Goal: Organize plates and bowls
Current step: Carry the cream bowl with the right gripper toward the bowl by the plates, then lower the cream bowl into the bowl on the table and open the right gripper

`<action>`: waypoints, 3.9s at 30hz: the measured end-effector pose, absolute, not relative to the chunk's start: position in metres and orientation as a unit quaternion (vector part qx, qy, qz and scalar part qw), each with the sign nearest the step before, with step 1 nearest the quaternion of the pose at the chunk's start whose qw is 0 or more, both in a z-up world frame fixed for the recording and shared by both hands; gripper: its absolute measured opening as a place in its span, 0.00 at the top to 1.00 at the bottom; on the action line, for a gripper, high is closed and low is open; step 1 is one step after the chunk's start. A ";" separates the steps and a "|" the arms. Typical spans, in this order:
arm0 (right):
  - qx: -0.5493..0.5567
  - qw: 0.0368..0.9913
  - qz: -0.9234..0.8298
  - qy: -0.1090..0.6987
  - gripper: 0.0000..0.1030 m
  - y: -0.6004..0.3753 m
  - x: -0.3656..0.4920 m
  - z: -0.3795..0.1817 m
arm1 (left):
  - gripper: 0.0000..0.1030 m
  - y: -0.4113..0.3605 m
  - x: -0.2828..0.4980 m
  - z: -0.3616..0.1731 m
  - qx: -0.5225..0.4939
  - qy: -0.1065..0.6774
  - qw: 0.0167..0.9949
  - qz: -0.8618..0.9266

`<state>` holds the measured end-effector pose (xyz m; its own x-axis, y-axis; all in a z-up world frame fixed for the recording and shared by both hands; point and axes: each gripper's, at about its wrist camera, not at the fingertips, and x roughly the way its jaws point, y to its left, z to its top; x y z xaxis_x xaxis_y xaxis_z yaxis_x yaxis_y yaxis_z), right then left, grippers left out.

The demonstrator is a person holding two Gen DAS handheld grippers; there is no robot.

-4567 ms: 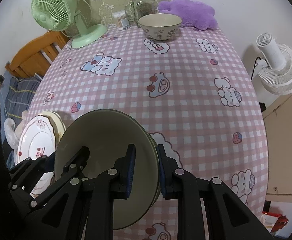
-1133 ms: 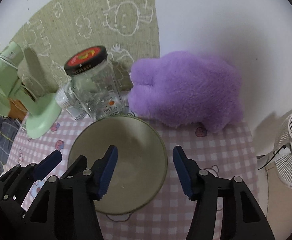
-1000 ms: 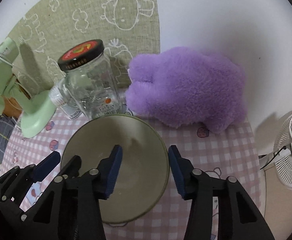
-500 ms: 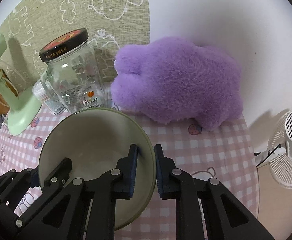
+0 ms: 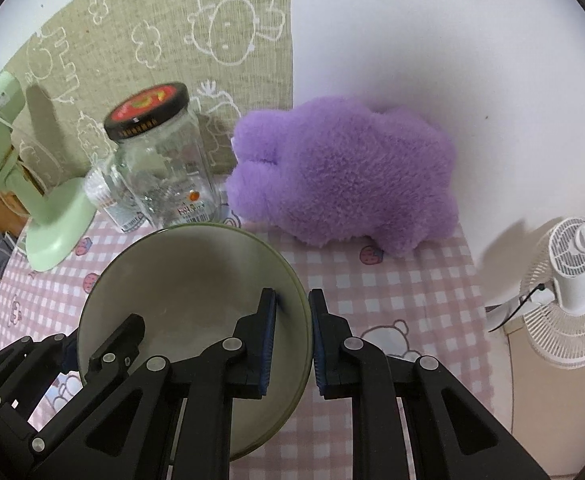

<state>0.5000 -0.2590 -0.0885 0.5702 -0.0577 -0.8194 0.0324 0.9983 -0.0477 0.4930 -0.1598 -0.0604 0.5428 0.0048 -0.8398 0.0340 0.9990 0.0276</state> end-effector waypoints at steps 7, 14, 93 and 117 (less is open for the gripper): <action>-0.014 0.895 -0.030 0.445 0.81 -0.247 0.473 -0.053 | 0.87 -0.146 0.466 -0.024 0.021 0.458 0.889 -0.013; -0.005 0.901 -0.033 0.433 0.81 -0.224 0.436 -0.018 | 0.87 -0.127 0.430 0.009 0.028 0.436 0.899 -0.013; -0.011 0.856 -0.078 0.512 0.81 -0.160 0.157 -0.080 | 0.83 -0.076 0.174 -0.064 0.047 0.500 0.862 -0.074; 0.024 0.864 -0.082 0.497 0.44 -0.142 0.122 -0.058 | 0.38 -0.044 0.150 -0.045 -0.003 0.484 0.857 -0.177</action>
